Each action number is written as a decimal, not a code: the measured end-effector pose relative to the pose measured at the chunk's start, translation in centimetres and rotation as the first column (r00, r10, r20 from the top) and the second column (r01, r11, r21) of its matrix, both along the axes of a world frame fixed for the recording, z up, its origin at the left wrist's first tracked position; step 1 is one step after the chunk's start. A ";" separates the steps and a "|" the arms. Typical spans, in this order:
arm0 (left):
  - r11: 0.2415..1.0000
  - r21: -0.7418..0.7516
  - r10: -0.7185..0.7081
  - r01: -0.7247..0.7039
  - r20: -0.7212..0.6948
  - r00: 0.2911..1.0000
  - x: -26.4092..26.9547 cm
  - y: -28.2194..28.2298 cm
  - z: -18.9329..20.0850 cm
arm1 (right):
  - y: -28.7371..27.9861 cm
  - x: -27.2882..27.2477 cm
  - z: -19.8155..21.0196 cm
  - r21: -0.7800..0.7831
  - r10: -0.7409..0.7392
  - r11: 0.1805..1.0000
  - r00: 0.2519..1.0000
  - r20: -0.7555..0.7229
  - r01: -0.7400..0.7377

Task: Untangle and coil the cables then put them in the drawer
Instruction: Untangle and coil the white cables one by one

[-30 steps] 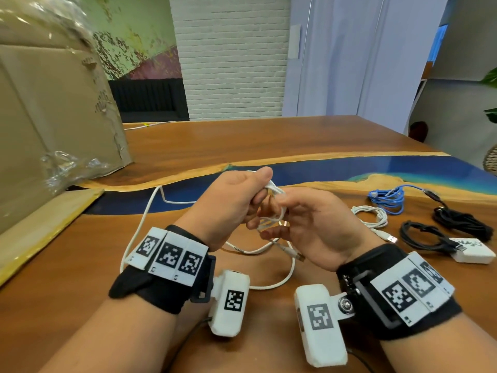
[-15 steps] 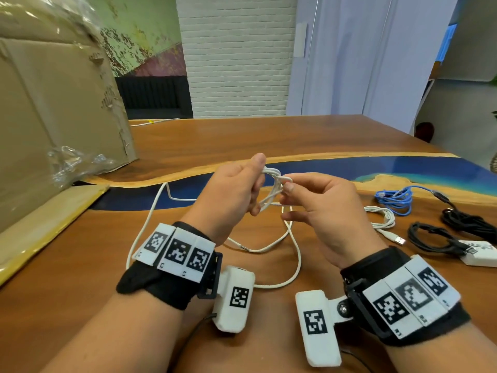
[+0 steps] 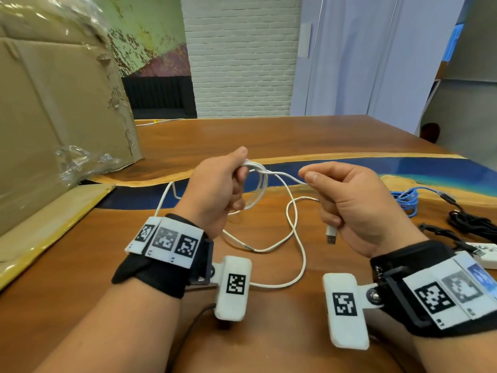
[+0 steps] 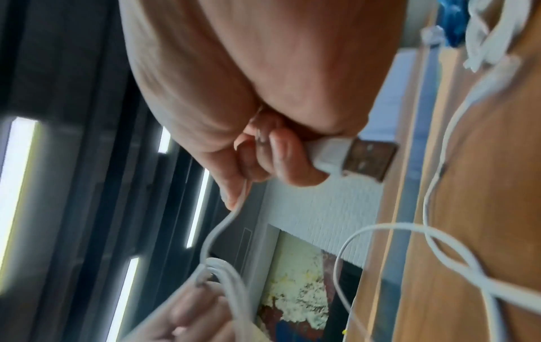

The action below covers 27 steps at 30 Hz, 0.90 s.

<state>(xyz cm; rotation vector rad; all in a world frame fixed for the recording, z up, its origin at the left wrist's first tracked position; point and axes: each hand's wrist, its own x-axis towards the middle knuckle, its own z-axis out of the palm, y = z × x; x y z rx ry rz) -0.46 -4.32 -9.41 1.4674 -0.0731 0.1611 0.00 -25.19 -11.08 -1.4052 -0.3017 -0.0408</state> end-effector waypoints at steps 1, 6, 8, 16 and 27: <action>0.995 -0.070 -0.066 0.064 -0.023 0.998 -0.2 -0.1 0.1 | -0.2 0.0 0.0 -0.036 -0.011 0.999 0.999 0.032 0.012; 0.914 -0.314 -0.276 0.255 -0.023 0.961 -1.1 -0.6 1.0 | 0.1 -0.4 -0.4 -0.145 0.022 0.989 0.987 0.157 0.001; 0.908 -0.332 -0.276 0.257 -0.013 0.961 -1.3 -0.6 1.1 | 0.4 -0.6 -0.4 -0.211 0.059 0.977 0.978 0.199 -0.016; 0.892 -0.330 -0.335 0.308 -0.027 0.942 -1.3 -1.0 0.8 | 1.3 -0.4 -0.9 -0.246 -0.038 0.964 0.967 0.252 0.102; 0.937 -0.271 -0.233 0.219 -0.021 0.972 -1.2 -2.0 0.3 | 3.2 -1.1 -1.6 0.027 0.078 0.997 0.997 0.016 -0.079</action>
